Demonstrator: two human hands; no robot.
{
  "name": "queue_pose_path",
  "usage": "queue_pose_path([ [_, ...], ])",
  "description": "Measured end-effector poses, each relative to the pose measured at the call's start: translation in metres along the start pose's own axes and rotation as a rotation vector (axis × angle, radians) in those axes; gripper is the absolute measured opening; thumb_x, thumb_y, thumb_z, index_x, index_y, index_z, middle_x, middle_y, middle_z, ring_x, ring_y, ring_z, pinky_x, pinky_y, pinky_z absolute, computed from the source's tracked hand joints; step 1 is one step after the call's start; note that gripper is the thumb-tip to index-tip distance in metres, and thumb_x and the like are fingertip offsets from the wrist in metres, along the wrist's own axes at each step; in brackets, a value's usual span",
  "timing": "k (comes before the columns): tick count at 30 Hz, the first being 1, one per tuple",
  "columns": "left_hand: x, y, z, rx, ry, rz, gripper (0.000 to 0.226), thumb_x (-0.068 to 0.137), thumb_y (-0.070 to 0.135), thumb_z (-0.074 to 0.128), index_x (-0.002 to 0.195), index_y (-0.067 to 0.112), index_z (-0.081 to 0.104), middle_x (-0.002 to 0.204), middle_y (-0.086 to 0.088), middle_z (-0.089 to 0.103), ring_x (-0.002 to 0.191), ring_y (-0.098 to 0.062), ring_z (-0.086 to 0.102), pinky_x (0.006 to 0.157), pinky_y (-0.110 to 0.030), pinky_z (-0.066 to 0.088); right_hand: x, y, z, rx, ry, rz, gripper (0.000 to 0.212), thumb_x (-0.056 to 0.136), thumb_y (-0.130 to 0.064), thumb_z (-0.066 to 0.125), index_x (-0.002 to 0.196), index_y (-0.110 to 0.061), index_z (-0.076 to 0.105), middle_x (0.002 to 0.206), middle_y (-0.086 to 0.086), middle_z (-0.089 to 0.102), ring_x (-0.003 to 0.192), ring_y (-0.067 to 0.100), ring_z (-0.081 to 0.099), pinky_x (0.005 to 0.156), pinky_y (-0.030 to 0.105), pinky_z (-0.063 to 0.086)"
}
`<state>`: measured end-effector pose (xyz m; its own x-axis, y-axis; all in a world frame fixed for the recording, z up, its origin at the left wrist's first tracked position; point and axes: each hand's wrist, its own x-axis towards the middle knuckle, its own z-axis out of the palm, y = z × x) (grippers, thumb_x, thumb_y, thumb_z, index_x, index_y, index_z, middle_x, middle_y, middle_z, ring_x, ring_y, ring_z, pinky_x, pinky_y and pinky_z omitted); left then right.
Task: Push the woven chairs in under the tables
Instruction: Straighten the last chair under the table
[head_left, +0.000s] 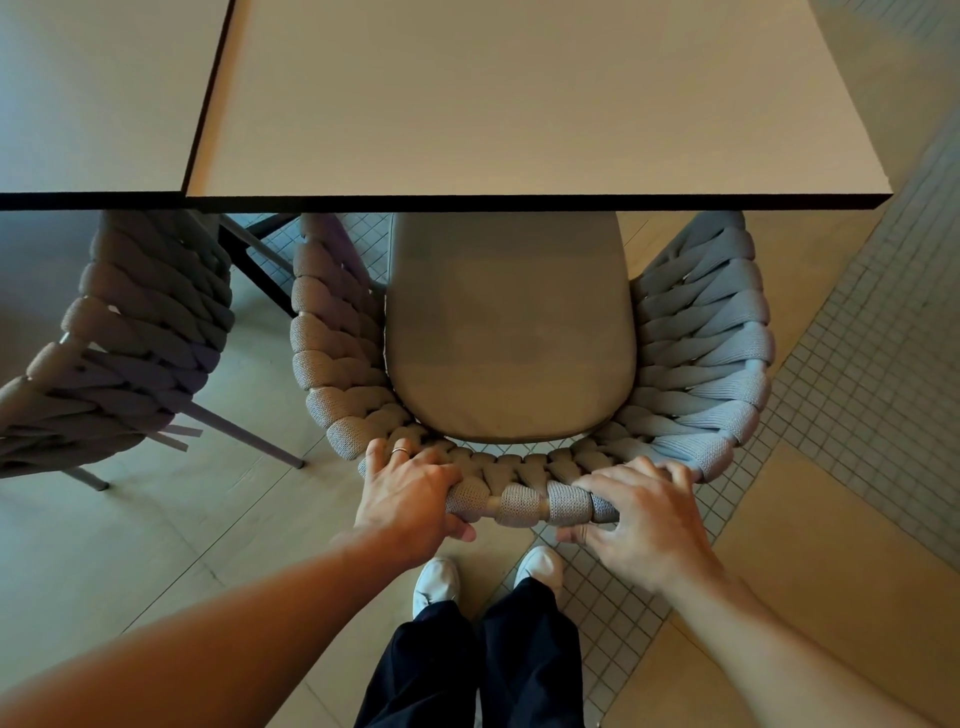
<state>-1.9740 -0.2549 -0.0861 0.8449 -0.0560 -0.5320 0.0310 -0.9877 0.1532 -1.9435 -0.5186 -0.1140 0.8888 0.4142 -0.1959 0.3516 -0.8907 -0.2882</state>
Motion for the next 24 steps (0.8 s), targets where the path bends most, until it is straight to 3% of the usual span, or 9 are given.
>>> queue_pose_path([
  [19, 0.0031, -0.0093, -0.0011, 0.014, -0.005, 0.029, 0.066, 0.065, 0.077, 0.062, 0.120, 0.041, 0.059, 0.121, 0.014, 0.054, 0.123, -0.019, 0.034, 0.108, -0.046, 0.013, -0.0015, -0.0082, -0.0005, -0.004, -0.022, 0.037, 0.071, 0.062, -0.096, 0.040, 0.101, -0.045, 0.070, 0.101, -0.028, 0.065, 0.097, 0.005, 0.051, 0.084, 0.035, 0.025],
  [24, 0.0017, -0.0081, -0.0019, 0.027, -0.002, 0.028, 0.068, 0.065, 0.077, 0.061, 0.122, 0.041, 0.057, 0.124, 0.015, 0.052, 0.126, -0.019, 0.032, 0.108, -0.045, 0.013, -0.0023, -0.0084, 0.0007, 0.017, -0.034, 0.045, 0.073, 0.059, -0.095, 0.042, 0.105, -0.046, 0.069, 0.105, -0.028, 0.064, 0.101, 0.006, 0.048, 0.088, 0.036, 0.026],
])
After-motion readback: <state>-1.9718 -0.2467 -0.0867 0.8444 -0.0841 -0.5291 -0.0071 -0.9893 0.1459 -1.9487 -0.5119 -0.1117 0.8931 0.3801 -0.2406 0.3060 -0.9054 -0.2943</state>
